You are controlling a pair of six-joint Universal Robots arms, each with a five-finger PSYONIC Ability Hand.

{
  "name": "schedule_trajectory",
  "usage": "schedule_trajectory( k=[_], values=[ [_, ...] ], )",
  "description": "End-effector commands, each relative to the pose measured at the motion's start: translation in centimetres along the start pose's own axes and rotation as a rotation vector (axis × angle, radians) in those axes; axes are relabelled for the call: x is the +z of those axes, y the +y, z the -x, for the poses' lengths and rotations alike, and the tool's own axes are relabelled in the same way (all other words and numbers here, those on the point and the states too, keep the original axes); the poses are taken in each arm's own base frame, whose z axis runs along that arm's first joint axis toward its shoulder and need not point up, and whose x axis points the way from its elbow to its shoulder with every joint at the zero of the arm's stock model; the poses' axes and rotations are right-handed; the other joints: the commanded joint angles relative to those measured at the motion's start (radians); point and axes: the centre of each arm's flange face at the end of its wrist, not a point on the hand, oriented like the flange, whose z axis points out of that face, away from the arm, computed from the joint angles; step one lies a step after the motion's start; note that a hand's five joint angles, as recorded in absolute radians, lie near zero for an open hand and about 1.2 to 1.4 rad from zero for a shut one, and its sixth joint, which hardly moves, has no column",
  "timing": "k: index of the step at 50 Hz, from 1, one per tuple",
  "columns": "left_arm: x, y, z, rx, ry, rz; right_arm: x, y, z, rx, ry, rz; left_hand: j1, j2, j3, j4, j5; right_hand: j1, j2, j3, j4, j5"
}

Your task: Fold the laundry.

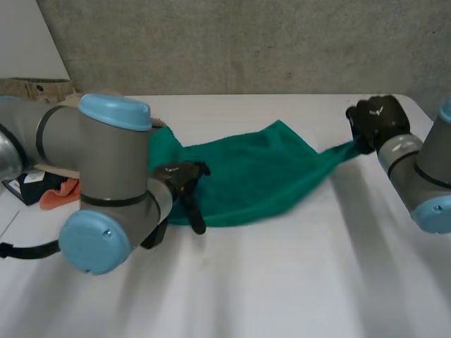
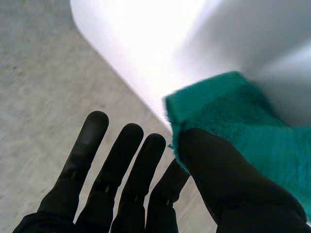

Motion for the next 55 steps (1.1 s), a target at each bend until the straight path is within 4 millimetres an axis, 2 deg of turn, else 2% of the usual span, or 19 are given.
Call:
schedule_trajectory(
  k=[1, 3, 5, 6, 7, 10, 14, 18, 20, 25, 35, 50, 55],
  values=[
    [-1.1, -3.9, 4.1, 0.094, -0.072, -0.122, -0.7, 0.3, 0.3, -0.039, -0.025, 0.031, -0.019, -0.043, -0.047, -0.037, -0.053, 0.253, 0.215, 0.206, 0.200, 0.202],
    [-1.0, -4.4, 6.1, 0.148, -0.118, -0.143, -1.1, -0.2, 0.2, -0.034, -0.023, 0.024, -0.019, -0.043, -0.047, -0.037, -0.053, 0.253, 0.215, 0.206, 0.200, 0.202],
    [-1.0, -4.4, 7.4, 0.175, -0.140, -0.137, -1.4, -0.5, 0.0, -0.030, -0.019, 0.019, -0.019, -0.043, -0.047, -0.037, -0.053, 0.253, 0.215, 0.206, 0.200, 0.202],
    [-0.9, -4.2, 7.8, 0.188, -0.146, -0.129, -1.5, -0.6, -0.1, -0.029, -0.017, 0.017, 0.008, -0.016, -0.020, -0.010, -0.026, 0.253, 0.215, 0.206, 0.200, 0.202],
    [-1.0, -3.7, 8.6, 0.205, -0.153, -0.104, -1.7, -0.8, -0.2, -0.028, -0.014, 0.013, 0.127, 0.104, 0.099, 0.109, 0.093, 0.253, 0.215, 0.206, 0.200, 0.202],
    [-1.3, -1.7, 9.5, 0.217, -0.137, -0.043, -2.0, -1.0, -0.4, -0.023, -0.011, 0.013, 0.286, 0.263, 0.258, 0.268, 0.252, 0.253, 0.215, 0.206, 0.200, 0.202],
    [-1.3, 0.4, 9.7, 0.235, -0.088, -0.022, -2.2, -0.9, -0.4, -0.017, -0.014, 0.016, 0.439, 0.416, 0.411, 0.421, 0.405, 0.253, 0.215, 0.206, 0.200, 0.202],
    [-0.6, 1.7, 10.3, 0.284, -0.072, -0.051, -2.2, -0.7, -0.4, -0.017, -0.017, 0.020, 0.592, 0.568, 0.564, 0.574, 0.558, 0.253, 0.215, 0.206, 0.200, 0.202],
    [-0.1, 2.0, 10.8, 0.311, -0.078, -0.066, -2.2, -0.7, -0.4, -0.016, -0.017, 0.021, 0.586, 0.563, 0.558, 0.568, 0.553, 0.253, 0.215, 0.206, 0.200, 0.202],
    [1.6, 2.7, 12.7, 0.414, -0.099, -0.093, -2.2, -0.4, -0.1, -0.006, -0.026, 0.027, 0.416, 0.392, 0.388, 0.398, 0.382, 0.253, 0.215, 0.206, 0.200, 0.202],
    [4.3, 3.9, 13.3, 0.448, -0.047, -0.053, -2.5, 0.1, 0.5, 0.006, -0.042, 0.041, 0.398, 0.375, 0.370, 0.380, 0.365, 0.253, 0.215, 0.206, 0.200, 0.202],
    [7.2, 3.8, 14.0, 0.459, -0.076, -0.044, -2.4, 0.7, 0.7, 0.009, -0.043, 0.051, 0.416, 0.392, 0.388, 0.398, 0.382, 0.253, 0.215, 0.206, 0.200, 0.202],
    [7.8, 3.7, 14.3, 0.462, -0.090, -0.045, -2.3, 0.7, 0.6, 0.004, -0.038, 0.042, 0.489, 0.466, 0.461, 0.471, 0.455, 0.253, 0.215, 0.206, 0.200, 0.202]
  ],
)
